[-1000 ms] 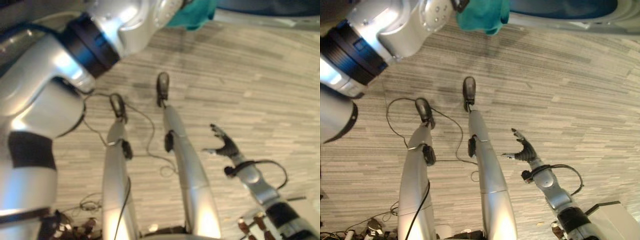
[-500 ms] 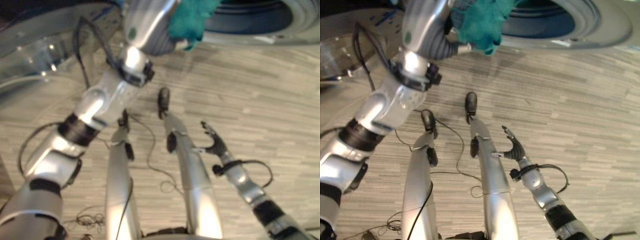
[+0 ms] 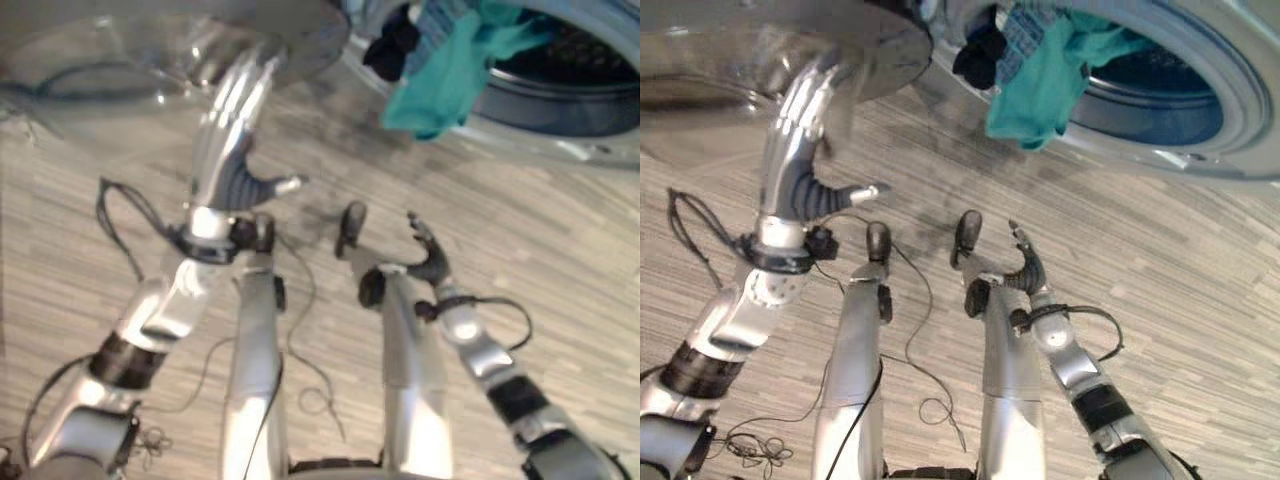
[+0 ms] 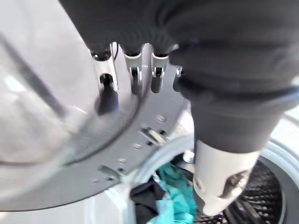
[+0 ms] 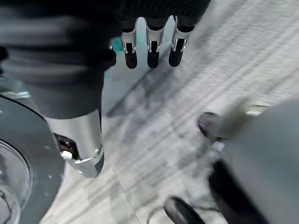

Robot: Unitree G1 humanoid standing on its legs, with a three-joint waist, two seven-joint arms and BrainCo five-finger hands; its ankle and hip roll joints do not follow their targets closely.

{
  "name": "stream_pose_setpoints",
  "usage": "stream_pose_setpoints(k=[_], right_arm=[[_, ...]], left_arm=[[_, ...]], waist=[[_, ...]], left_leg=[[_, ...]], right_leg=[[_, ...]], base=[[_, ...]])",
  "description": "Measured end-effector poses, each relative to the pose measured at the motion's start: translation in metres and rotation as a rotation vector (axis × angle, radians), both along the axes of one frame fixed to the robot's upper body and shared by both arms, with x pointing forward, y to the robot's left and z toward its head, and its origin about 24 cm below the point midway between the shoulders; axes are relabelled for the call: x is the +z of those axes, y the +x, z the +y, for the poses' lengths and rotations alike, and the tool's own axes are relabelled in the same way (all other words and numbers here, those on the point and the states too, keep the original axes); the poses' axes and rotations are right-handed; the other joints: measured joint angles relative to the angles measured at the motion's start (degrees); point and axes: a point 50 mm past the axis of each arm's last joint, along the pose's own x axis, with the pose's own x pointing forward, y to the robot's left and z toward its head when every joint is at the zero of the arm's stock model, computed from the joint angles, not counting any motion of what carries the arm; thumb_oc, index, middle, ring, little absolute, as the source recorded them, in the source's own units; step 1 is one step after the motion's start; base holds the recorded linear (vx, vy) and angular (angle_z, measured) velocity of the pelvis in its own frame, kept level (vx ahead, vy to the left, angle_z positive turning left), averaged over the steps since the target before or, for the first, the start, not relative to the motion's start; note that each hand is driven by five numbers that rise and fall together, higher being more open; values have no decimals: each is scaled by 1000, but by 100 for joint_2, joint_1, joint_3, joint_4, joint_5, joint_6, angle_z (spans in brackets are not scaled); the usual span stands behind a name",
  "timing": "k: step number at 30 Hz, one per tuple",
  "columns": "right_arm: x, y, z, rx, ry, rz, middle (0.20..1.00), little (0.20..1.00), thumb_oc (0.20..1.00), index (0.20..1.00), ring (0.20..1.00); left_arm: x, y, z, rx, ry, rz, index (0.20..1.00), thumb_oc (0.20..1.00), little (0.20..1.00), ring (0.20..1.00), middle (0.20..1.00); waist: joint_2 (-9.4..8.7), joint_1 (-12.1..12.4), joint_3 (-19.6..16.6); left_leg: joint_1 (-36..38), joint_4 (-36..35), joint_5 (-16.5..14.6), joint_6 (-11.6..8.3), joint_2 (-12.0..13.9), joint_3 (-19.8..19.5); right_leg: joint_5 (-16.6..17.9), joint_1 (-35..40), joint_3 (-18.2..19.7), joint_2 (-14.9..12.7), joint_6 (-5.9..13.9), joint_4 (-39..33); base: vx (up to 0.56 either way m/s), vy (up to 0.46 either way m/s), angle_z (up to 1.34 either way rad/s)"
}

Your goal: Grab the laundry basket,head to the washer,open it,put in the laundry and shut it.

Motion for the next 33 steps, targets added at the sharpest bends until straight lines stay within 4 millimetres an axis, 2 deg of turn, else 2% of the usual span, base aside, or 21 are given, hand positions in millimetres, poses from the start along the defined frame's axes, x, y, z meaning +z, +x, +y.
stream_pose_setpoints(k=[4,6,7,10,15,16,18,20,22,25,27,30,33], right_arm=[[14,27,-10,-123,-11,-11,1000,1000,1000,1000,1000],[37,44,-27,-252,19,-60,1000,1000,1000,1000,1000],[41,48,-33,-288,30,-59,1000,1000,1000,1000,1000],[39,62,-49,-399,50,15,1000,1000,1000,1000,1000],[33,69,-76,-520,97,140,1000,1000,1000,1000,1000],[30,68,-81,-536,104,160,645,645,645,645,645],[27,68,-87,-535,87,214,1000,1000,1000,1000,1000],[27,71,-83,-506,57,237,1000,1000,1000,1000,1000],[36,79,-74,-475,21,241,1000,1000,1000,1000,1000],[48,85,-71,-462,28,224,1000,1000,1000,1000,1000],[70,93,-66,-442,17,172,1000,1000,1000,1000,1000],[89,99,-60,-422,16,121,1000,1000,1000,1000,1000],[109,105,-55,-416,18,79,1000,1000,1000,1000,1000]], left_arm=[[-4,-8,-3,-52,17,29,1000,1000,1000,1000,1000],[0,-11,-5,-82,27,18,1000,1000,1000,1000,1000],[1,-11,-5,-87,34,19,1000,1000,1000,1000,1000],[2,-12,-5,-106,25,34,1000,1000,1000,1000,1000],[0,-14,-3,-138,61,58,1000,1000,1000,1000,1000],[-1,-15,-4,-145,64,61,1000,1000,1000,1000,1000],[0,-16,-5,-168,62,77,1000,1000,1000,1000,1000],[0,-16,-5,-184,52,87,1000,1000,1000,1000,1000],[0,-17,-6,-215,34,104,1000,1000,1000,1000,1000],[1,-18,-7,-237,15,106,1000,1000,1000,1000,1000],[0,-16,-3,-235,-14,126,1000,1000,1000,1000,1000],[-5,-11,3,-206,-37,163,1000,1000,1000,1000,1000],[-18,-5,11,-150,-61,240,1000,1000,1000,1000,1000]], waist=[[56,112,-97],[101,275,-167],[125,306,-199],[161,370,-284],[176,521,-298],[176,529,-298],[176,523,-298],[175,526,-298],[176,537,-298],[176,578,-297],[177,627,-297],[176,663,-295],[175,707,-281]], left_leg=[[-179,132,-43,56,-35,-48],[-280,115,-43,56,-28,-22],[-299,92,-41,57,-29,-23],[-334,33,-39,55,-38,-26],[-382,7,-31,42,-62,-51],[-382,-9,-28,36,-77,-58],[-370,-88,18,-26,-125,-55],[-375,-102,14,-12,-137,-59],[-367,-229,59,41,-151,-52],[-371,-370,133,80,-156,-43],[-381,-438,153,60,-170,-53],[-409,-555,222,4,-207,-57],[-522,-560,271,-75,-224,-68]], right_leg=[[-39,-108,-77,-81,-10,119],[-49,-170,-121,-130,-13,117],[-45,-178,-156,-149,-8,88],[-32,-177,-228,-193,-23,54],[-41,-177,-298,-212,-46,37],[-44,-176,-302,-224,-43,36],[-50,-175,-314,-282,-30,18],[-51,-175,-320,-292,-29,12],[-29,-179,-324,-301,-6,-85],[9,-195,-348,-312,1,-178],[8,-211,-373,-328,1,-232],[17,-258,-391,-369,14,-258],[15,-354,-426,-389,19,-265]], base=[[11,-18,6],[1,-25,9],[4,-27,4],[6,-23,7],[4,-15,3],[2,-33,8],[3,-23,9],[0,0,0],[-12,-13,7],[-1,-20,8],[-1,-8,7],[0,-19,8],[1,-7,1]])
